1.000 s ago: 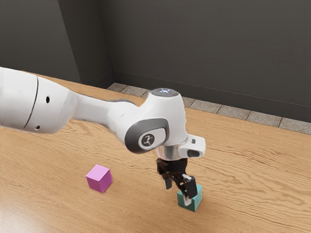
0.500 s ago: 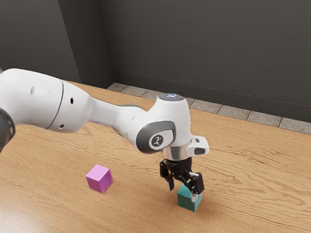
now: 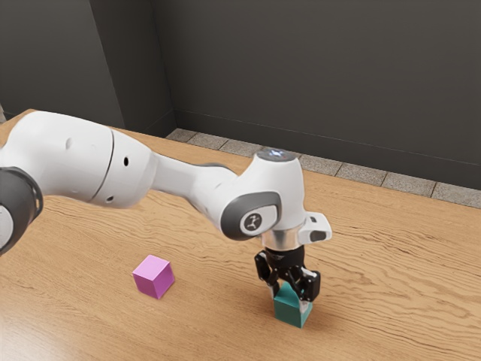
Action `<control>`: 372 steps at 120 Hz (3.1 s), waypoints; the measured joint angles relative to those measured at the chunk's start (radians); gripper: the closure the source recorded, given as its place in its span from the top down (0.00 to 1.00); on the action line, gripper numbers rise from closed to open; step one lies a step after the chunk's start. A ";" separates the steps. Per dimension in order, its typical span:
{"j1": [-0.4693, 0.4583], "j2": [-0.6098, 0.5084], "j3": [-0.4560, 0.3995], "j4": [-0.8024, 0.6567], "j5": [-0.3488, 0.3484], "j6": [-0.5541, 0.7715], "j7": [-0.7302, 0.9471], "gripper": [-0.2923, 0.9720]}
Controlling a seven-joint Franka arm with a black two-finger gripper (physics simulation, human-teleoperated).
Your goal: Pick up the blue block with one arm, and put the blue block on the pink block with one arm
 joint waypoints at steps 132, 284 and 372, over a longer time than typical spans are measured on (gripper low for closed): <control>0.210 -0.319 -0.003 -0.242 0.050 -0.083 0.193 0.45; 0.539 -0.421 -0.021 -0.347 -0.028 -0.203 0.593 0.45; 0.587 -0.406 -0.020 -0.346 -0.057 -0.194 0.504 0.49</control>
